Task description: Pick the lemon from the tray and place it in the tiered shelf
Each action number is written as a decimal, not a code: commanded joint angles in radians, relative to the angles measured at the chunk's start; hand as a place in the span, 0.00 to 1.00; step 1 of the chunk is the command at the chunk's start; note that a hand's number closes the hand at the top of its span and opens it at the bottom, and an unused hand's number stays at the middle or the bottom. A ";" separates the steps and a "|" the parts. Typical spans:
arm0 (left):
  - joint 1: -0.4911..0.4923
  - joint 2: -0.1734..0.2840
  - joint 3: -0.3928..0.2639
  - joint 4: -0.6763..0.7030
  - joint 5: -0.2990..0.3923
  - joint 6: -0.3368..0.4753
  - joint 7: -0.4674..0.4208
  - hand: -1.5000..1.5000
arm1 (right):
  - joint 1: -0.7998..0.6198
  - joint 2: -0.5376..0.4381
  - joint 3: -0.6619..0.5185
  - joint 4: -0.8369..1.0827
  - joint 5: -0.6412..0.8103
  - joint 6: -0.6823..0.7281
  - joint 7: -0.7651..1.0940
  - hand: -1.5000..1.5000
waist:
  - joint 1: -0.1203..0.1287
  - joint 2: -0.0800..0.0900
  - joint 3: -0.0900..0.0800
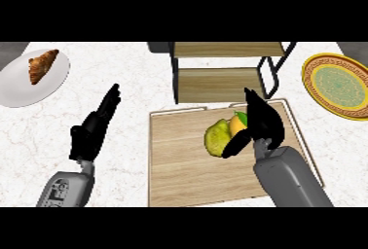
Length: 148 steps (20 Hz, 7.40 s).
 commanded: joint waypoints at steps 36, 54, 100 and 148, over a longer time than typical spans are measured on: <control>-0.027 -0.041 -0.007 0.028 -0.053 -0.006 0.022 0.50 | -0.412 0.104 0.587 -0.178 0.110 -0.568 0.458 1.00 | 0.030 -0.013 -0.001; 0.004 -0.025 0.032 0.053 -0.029 -0.015 -0.036 0.50 | -0.753 0.104 0.264 -0.102 0.377 -0.220 0.528 1.00 | -0.002 -0.013 -0.002; 0.014 -0.042 0.016 -0.019 -0.057 -0.015 0.006 0.50 | -0.799 0.087 -0.278 0.419 0.516 -0.718 -0.150 1.00 | 0.011 0.004 0.001; 0.107 -0.003 0.077 -0.038 -0.022 -0.058 -0.040 0.50 | -0.644 -0.095 -0.669 -0.400 0.401 -0.203 0.269 0.00 | -0.049 -0.023 0.001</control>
